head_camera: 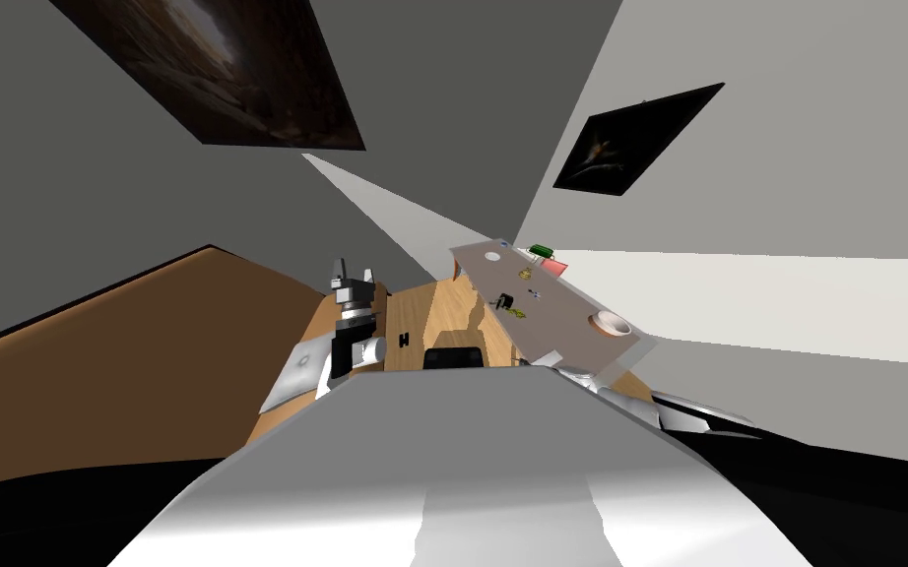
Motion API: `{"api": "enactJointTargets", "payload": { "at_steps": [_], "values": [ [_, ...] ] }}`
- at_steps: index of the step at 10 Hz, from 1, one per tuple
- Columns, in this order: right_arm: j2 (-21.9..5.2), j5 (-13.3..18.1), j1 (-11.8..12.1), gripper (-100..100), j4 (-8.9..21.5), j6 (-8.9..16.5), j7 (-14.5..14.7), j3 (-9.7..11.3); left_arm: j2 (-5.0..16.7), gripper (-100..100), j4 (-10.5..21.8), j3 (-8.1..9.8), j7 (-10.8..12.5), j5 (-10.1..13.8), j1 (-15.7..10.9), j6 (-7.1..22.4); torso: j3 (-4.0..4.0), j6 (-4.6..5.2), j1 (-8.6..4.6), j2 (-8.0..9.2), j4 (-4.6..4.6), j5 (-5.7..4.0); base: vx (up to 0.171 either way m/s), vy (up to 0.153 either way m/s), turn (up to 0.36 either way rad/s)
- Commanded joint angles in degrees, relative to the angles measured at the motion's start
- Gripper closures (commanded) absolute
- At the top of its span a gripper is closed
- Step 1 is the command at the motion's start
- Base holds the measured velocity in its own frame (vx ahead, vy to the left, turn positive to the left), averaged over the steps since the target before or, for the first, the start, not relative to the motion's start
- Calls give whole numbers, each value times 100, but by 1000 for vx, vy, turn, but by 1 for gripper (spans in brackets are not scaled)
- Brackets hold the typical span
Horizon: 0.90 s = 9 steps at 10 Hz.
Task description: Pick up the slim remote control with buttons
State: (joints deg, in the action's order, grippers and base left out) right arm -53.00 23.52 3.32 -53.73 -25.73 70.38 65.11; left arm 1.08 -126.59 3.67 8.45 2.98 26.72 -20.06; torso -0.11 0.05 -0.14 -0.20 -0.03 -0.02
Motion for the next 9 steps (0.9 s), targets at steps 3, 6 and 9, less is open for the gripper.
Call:
{"api": "enactJointTargets", "payload": {
  "at_steps": [3,6,9],
  "values": [
    [-156,211,-136,-100,527,156,266,396,0,0,0,0,0,0,0,0,0,0,0,0,0,-1,64,-31,3],
    [-248,390,-261,-100,922,302,435,723,0,0,0,0,0,0,0,0,-6,1,-6,-10,-2,-1,91,-45,-3],
    [-274,541,-369,-100,1246,441,549,985,0,0,0,0,0,0,0,0,-3,0,-2,-6,-1,0,85,-40,-8]
  ]
}}
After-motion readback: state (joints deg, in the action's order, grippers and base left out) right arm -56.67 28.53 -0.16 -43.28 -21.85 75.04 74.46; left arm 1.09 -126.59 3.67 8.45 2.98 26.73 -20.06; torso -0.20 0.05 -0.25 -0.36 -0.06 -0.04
